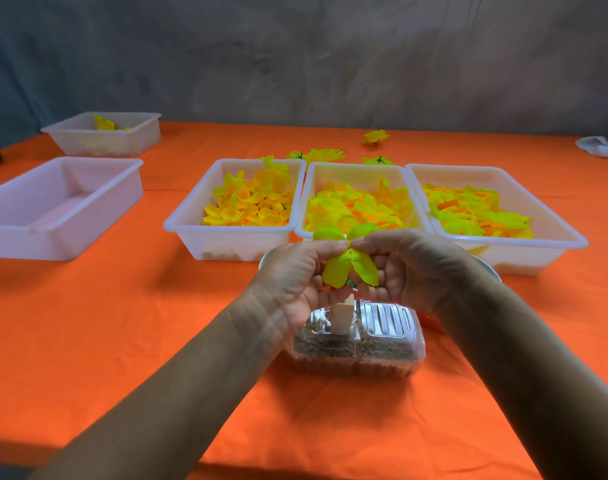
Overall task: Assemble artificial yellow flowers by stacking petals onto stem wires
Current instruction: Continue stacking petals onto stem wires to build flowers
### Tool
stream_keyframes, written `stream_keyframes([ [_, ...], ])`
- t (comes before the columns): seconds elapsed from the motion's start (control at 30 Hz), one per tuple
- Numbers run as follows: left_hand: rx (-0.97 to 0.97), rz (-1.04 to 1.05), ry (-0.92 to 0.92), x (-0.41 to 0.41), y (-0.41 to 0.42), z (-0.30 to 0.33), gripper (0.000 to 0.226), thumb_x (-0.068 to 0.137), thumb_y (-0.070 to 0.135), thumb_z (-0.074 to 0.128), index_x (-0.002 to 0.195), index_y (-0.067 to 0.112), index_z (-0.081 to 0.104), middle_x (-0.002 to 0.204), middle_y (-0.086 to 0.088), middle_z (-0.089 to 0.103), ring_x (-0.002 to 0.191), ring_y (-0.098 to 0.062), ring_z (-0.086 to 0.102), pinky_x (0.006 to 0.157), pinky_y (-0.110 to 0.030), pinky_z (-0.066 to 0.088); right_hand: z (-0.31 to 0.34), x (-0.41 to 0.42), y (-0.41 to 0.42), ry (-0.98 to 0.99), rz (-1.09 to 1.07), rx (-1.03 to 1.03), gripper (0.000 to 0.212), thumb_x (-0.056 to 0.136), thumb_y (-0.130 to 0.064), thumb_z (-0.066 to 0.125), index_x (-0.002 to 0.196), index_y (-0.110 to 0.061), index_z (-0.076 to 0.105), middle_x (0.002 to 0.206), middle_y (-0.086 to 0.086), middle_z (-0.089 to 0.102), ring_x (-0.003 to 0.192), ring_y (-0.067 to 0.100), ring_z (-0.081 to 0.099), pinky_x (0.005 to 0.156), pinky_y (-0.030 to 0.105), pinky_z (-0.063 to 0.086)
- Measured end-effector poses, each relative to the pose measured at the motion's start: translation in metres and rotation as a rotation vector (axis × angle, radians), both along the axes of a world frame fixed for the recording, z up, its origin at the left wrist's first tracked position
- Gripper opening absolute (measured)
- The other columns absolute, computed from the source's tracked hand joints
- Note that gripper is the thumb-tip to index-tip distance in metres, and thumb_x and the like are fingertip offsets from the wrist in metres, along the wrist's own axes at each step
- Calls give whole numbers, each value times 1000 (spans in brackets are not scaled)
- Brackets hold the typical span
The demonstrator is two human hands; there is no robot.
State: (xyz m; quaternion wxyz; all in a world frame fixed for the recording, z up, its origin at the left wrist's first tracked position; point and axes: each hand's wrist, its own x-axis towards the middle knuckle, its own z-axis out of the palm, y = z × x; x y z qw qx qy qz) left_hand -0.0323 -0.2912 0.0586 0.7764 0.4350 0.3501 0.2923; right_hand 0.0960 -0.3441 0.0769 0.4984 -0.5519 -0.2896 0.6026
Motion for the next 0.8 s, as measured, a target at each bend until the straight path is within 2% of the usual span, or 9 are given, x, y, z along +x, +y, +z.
stream_keyframes([
  [0.07, 28, 27, 19, 0, 1, 0, 1, 84, 10, 63, 84, 9, 62, 70, -6, 62, 52, -13, 58, 47, -23, 49, -2, -1, 0, -33, -18, 16, 10, 86, -9, 55, 78, -8, 60, 59, 6, 67, 45, 13, 62, 45, 22, 52],
  [0.2, 122, 85, 52, 1, 5, 0, 6, 81, 9, 65, 86, 10, 62, 70, -4, 61, 57, -15, 58, 48, -24, 48, -4, -2, 2, -236, -94, 107, 4, 81, -8, 60, 79, -7, 62, 63, 9, 67, 50, 17, 62, 48, 23, 50],
  [0.43, 97, 59, 82, 4, 3, 1, 4, 80, 12, 64, 78, 12, 62, 57, -1, 59, 42, -11, 55, 44, -21, 45, -5, -3, 1, 66, -70, 37, 12, 87, -6, 49, 77, -9, 54, 57, 7, 65, 41, 15, 59, 41, 21, 50],
  [0.57, 234, 104, 106, 5, 7, 3, 9, 79, 11, 66, 71, 12, 62, 54, 0, 60, 49, -15, 56, 51, -24, 48, -7, -4, 1, 25, -87, 67, 9, 86, -6, 50, 78, -8, 54, 55, 6, 63, 41, 14, 59, 41, 21, 49],
  [0.8, 107, -45, 142, 4, 11, 2, 8, 82, 10, 59, 74, 11, 59, 61, -4, 57, 45, -12, 55, 46, -21, 44, -10, -5, 2, 101, -87, 35, 8, 86, -8, 51, 79, -8, 55, 57, 7, 63, 40, 12, 58, 42, 19, 49],
])
